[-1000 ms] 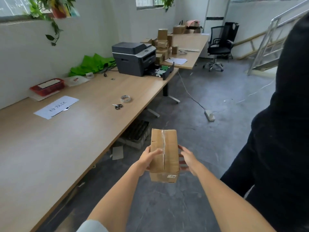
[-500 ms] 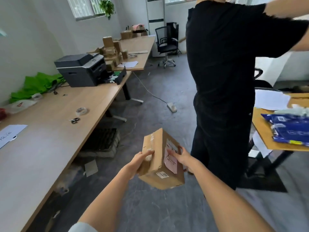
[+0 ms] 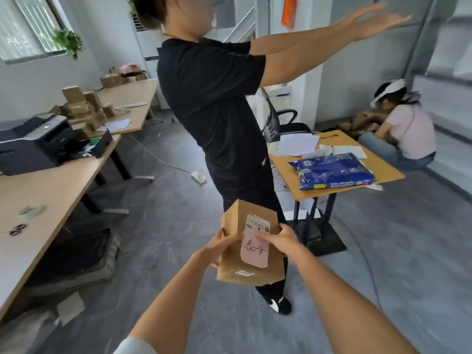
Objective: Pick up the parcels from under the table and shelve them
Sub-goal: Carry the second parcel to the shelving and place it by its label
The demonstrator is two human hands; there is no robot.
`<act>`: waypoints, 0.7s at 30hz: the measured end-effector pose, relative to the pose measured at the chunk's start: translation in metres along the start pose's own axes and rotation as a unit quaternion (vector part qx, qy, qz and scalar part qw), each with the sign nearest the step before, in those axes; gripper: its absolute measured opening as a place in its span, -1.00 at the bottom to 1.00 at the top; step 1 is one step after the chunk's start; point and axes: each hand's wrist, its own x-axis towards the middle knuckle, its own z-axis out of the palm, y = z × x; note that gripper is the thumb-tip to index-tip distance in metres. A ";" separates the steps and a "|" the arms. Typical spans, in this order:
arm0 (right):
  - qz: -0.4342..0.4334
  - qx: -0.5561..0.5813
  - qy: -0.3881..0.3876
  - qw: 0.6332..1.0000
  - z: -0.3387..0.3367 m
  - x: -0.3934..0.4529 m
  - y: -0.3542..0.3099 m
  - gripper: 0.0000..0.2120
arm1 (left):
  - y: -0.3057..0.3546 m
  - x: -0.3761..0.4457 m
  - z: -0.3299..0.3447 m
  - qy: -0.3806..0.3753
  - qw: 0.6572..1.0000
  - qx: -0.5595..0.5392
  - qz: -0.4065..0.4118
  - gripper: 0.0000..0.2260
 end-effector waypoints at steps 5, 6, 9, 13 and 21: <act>-0.006 0.002 0.080 0.997 -0.091 -0.019 0.033 -0.41 | 0.035 -0.006 0.089 -0.046 0.997 0.045 0.046 -0.36; -0.005 0.000 0.095 0.995 -0.110 -0.023 0.041 -0.42 | 0.043 -0.008 0.107 -0.056 0.996 0.053 0.052 -0.41; -0.005 0.010 0.146 0.989 -0.168 -0.038 0.067 -0.55 | 0.063 -0.009 0.161 -0.094 0.991 0.059 0.073 -0.51; 0.008 0.050 0.217 0.975 -0.240 -0.065 0.100 -0.49 | 0.091 -0.009 0.239 -0.143 0.985 0.060 0.080 -0.62; 0.018 0.092 0.350 0.932 -0.362 -0.116 0.144 -0.30 | 0.138 -0.021 0.393 -0.191 0.960 0.100 0.181 -0.54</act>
